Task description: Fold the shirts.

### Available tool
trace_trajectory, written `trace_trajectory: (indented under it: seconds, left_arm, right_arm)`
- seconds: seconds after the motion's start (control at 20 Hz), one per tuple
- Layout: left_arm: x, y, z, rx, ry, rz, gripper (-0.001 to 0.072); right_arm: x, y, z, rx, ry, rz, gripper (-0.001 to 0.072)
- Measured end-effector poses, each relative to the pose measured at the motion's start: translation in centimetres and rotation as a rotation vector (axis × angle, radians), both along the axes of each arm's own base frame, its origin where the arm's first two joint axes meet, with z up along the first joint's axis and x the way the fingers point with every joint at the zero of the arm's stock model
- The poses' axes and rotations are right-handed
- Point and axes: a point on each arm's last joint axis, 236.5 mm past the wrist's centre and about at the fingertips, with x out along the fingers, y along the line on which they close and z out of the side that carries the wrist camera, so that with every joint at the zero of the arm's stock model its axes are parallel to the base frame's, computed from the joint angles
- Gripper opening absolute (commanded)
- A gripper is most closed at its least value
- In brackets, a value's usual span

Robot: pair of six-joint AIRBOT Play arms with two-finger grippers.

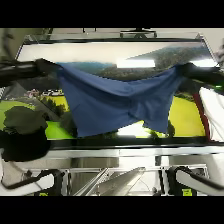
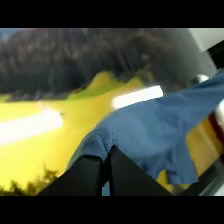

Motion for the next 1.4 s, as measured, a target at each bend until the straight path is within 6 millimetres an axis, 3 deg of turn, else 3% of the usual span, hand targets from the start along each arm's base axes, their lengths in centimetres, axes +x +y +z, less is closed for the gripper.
trace_trajectory:
  seconds: [0.05,0.15,0.25,0.35,0.5,0.7,0.85,1.0,1.2,1.4]
  left_arm:
    - [1.8,0.0,-2.9,-0.005,0.054,0.000,0.0340]
    - [4.6,0.6,-7.0,-0.025,0.147,0.009,0.0339]
    - [5.6,1.4,-9.0,-0.051,0.228,-0.009,0.0339]
    - [5.3,2.4,-10.2,-0.072,0.310,-0.031,0.0339]
    - [1.6,3.3,-12.4,-0.046,0.465,-0.070,0.0339]
    - [-6.8,3.2,-17.2,0.025,0.690,-0.061,0.0340]
    - [-12.8,2.5,-21.4,0.034,0.816,-0.001,0.0340]
    - [-17.5,2.1,-25.2,0.046,0.896,0.071,0.0339]
    - [-20.7,1.4,-28.0,0.063,0.930,0.134,0.0341]
    - [-20.1,-0.9,-28.7,0.051,0.862,0.143,0.0340]
  right_arm:
    - [1.6,-0.3,-3.4,0.018,0.050,-0.013,0.0523]
    - [3.4,-0.6,-8.2,0.044,0.129,-0.010,0.0523]
    - [4.0,-0.8,-10.3,0.050,0.167,0.016,0.0521]
    - [3.6,-2.1,-10.9,0.019,0.193,0.043,0.0500]
    - [1.3,-5.4,-11.6,-0.046,0.261,0.064,0.0506]
    - [-2.5,-9.3,-13.4,-0.066,0.389,0.061,0.0506]
    - [-4.6,-11.1,-14.2,-0.048,0.451,0.052,0.0506]
    - [-5.7,-11.6,-14.5,-0.029,0.484,0.052,0.0506]
    - [-6.2,-11.6,-14.6,-0.017,0.501,0.056,0.0506]
    - [-6.3,-11.2,-14.5,0.002,0.503,0.065,0.0506]
